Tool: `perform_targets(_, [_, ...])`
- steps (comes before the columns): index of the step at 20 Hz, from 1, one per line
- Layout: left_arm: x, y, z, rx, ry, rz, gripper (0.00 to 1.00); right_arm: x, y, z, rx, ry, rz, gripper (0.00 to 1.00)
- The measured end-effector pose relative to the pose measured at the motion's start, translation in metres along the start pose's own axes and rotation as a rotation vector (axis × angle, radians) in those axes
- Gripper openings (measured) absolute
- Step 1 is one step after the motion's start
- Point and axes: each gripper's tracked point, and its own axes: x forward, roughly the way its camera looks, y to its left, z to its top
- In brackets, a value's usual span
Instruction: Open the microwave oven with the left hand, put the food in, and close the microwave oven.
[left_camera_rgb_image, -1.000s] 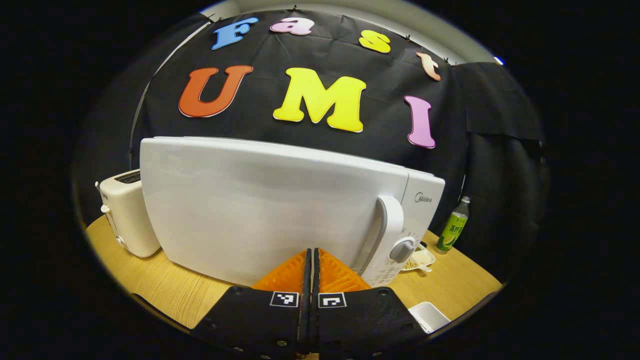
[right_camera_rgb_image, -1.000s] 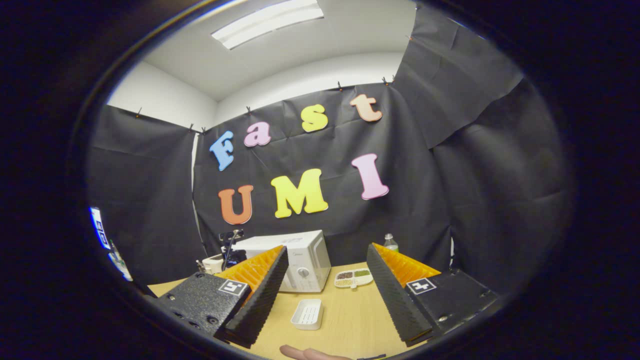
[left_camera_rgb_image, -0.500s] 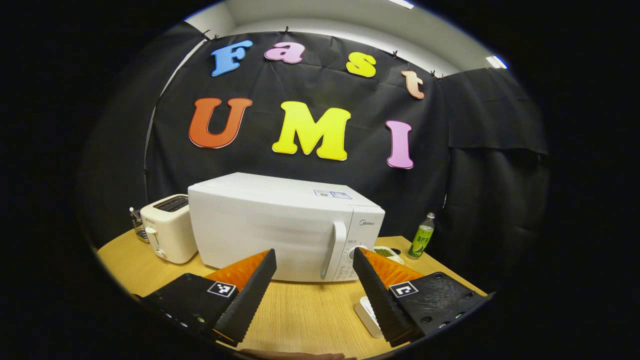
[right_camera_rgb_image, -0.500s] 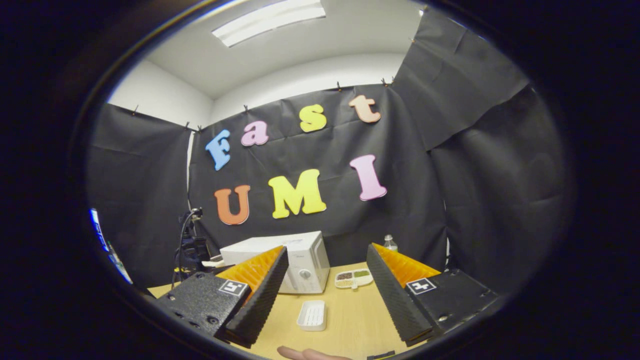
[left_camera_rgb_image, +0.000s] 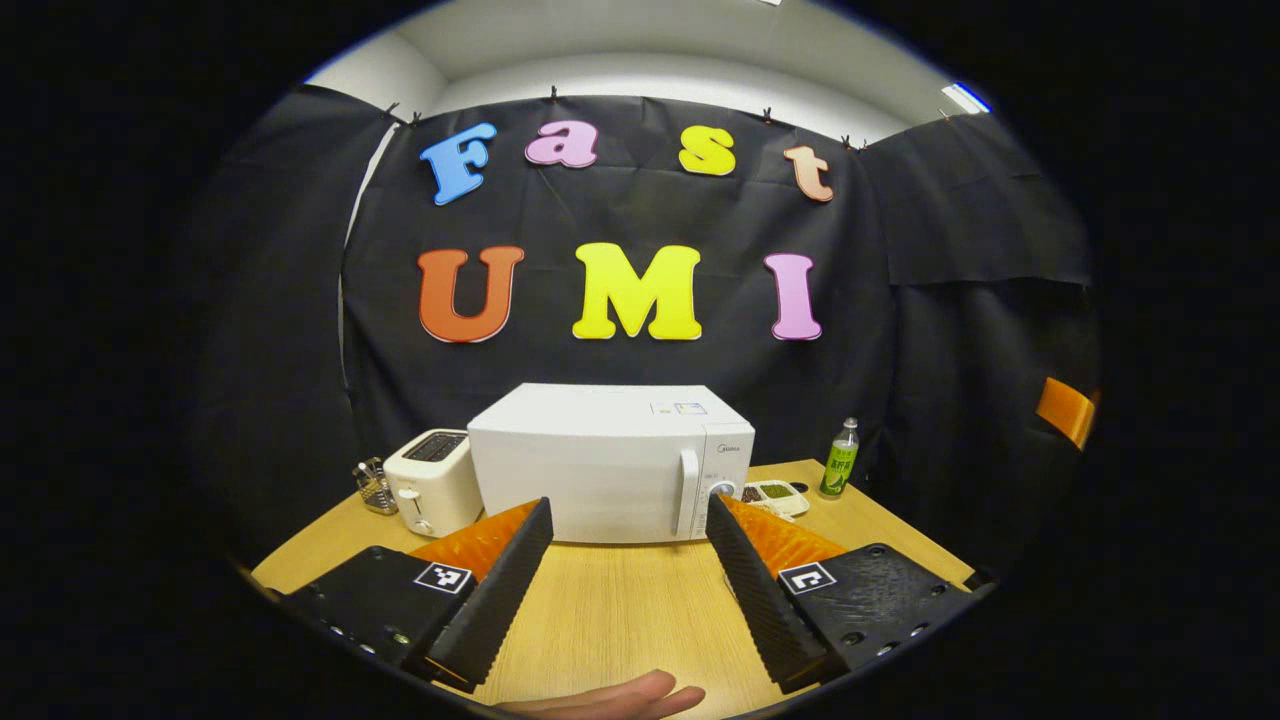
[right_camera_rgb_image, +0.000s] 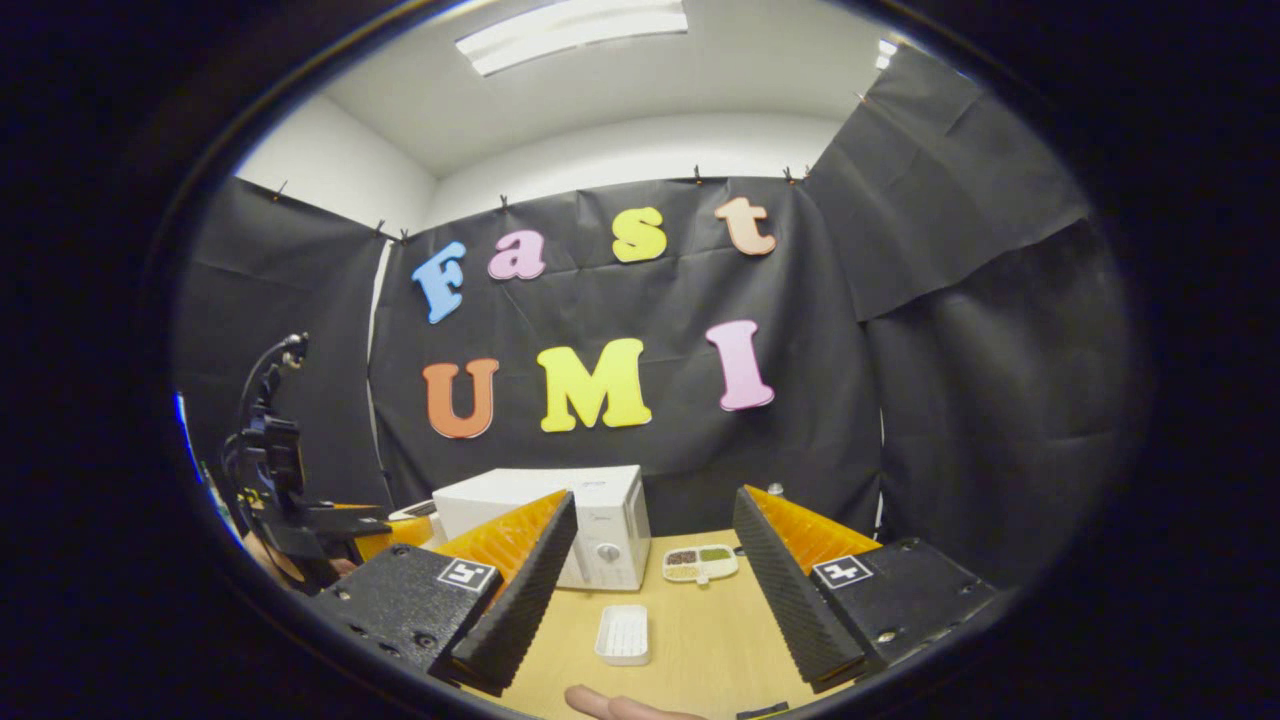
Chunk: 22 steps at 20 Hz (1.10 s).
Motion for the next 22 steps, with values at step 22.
perform_targets(22, [-0.091,0.001,0.051,0.030,-0.151,0.083,0.95,0.003,0.033,0.004,-0.082,0.012,0.003,0.90])
